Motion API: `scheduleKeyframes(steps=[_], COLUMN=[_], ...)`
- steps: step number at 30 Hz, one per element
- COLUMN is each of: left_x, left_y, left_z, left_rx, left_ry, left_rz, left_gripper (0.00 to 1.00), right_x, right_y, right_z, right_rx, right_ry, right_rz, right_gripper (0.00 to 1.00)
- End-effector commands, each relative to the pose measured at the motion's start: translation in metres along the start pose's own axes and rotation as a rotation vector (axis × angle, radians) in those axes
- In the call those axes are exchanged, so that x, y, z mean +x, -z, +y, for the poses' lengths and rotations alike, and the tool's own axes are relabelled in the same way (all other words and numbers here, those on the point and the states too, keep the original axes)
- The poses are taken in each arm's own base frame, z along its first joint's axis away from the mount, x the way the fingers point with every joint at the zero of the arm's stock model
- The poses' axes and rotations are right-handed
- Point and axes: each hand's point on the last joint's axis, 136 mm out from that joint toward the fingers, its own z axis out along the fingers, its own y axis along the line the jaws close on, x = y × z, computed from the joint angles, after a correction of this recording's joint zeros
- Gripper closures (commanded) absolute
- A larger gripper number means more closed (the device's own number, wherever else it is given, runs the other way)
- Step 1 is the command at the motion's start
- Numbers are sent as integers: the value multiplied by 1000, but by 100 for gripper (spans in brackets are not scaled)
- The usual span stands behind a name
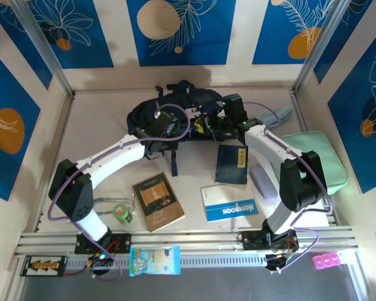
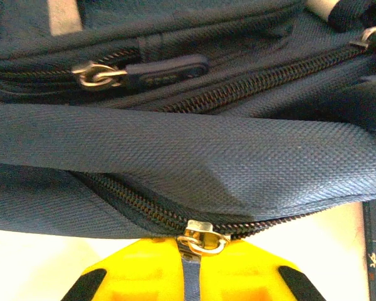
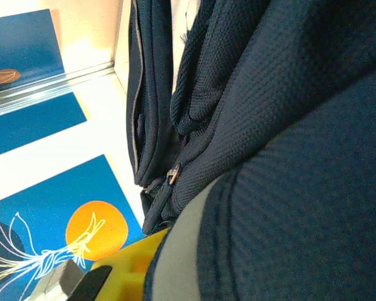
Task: Pack the student bag
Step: Unzip the student bag at the top-center of the table.
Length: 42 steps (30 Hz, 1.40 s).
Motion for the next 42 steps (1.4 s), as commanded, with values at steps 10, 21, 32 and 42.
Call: scheduleKeyframes(steps=[10, 21, 32, 42], left_x=[4, 10, 7, 28], left_y=[11, -3, -8, -2], left_z=[56, 60, 74, 128], left_rx=[-54, 59, -22, -142], left_ry=[51, 33, 9, 135], left_rz=[-3, -1, -26, 2], left_gripper=[100, 90, 100, 100], right_x=[-3, 5, 3, -37], right_y=[18, 18, 21, 23], right_z=[17, 22, 20, -10], right_rx=[-51, -66, -57, -8], right_ry=[80, 110, 121, 179], right_rz=[-16, 13, -7, -27], right_gripper=[100, 100, 100, 100])
